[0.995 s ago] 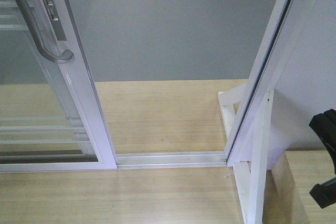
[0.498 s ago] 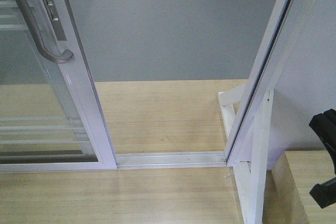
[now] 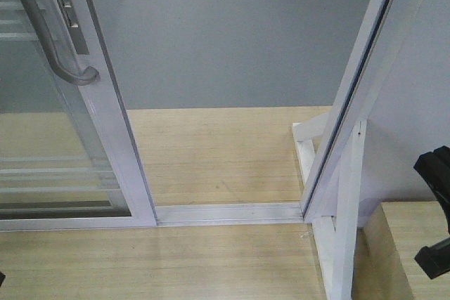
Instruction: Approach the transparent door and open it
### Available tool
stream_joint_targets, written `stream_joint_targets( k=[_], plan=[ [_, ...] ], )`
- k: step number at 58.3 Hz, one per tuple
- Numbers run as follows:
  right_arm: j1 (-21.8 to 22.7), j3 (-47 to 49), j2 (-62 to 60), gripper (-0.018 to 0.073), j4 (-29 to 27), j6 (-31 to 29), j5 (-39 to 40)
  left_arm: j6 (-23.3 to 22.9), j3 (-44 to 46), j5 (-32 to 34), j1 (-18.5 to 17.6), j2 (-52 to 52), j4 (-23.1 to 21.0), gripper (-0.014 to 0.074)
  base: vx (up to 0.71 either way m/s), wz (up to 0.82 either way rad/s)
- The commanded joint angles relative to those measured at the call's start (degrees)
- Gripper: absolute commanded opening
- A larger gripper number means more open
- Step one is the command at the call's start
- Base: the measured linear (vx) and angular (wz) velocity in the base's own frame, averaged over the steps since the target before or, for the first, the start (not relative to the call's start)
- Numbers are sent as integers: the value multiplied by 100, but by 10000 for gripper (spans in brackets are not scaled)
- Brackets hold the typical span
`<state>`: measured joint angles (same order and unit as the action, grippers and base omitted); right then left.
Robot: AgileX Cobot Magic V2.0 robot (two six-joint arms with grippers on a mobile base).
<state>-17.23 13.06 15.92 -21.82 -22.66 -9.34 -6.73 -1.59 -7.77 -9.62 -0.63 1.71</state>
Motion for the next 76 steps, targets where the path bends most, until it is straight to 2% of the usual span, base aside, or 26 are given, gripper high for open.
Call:
stream_joint_targets(
  k=[1, 37, 40, 46, 52, 59, 65, 70, 76],
  plan=[
    [9, 178, 81, -5, -20, -23, 442, 17, -91, 370, -28, -84, -59, -6, 0, 0],
    [9, 178, 81, -5, -5, -23, 394, 17, -91, 370, -28, -84, -59, -6, 0, 0],
    [9, 178, 81, -5, 122, -23, 378, 17, -91, 370, -28, -84, -59, -6, 0, 0],
    [15, 178, 22, -5, 753, 3, 289, 17, -91, 370, -28, -84, -59, -6, 0, 0],
    [15, 119, -365, -5, 1173, 282, -30, 17, -91, 370, -28, -84, -59, -6, 0, 0],
    [26, -429, -1156, -5, 1528, 513, 108, 17, -91, 370, -28, -84, -59, -6, 0, 0],
    [26, -1053, -1735, -5, 1561, 785, 416, 17, -91, 370, -28, -84, -59, -6, 0, 0],
    [27, -1508, -1721, -5, 1561, 1170, 834, 17, -91, 370, -28, -84, -59, -6, 0, 0],
    [27, -1502, -1721, -5, 1566, 1485, 586, 17, -91, 370, -28, -84, -59, -6, 0, 0]
  ],
)
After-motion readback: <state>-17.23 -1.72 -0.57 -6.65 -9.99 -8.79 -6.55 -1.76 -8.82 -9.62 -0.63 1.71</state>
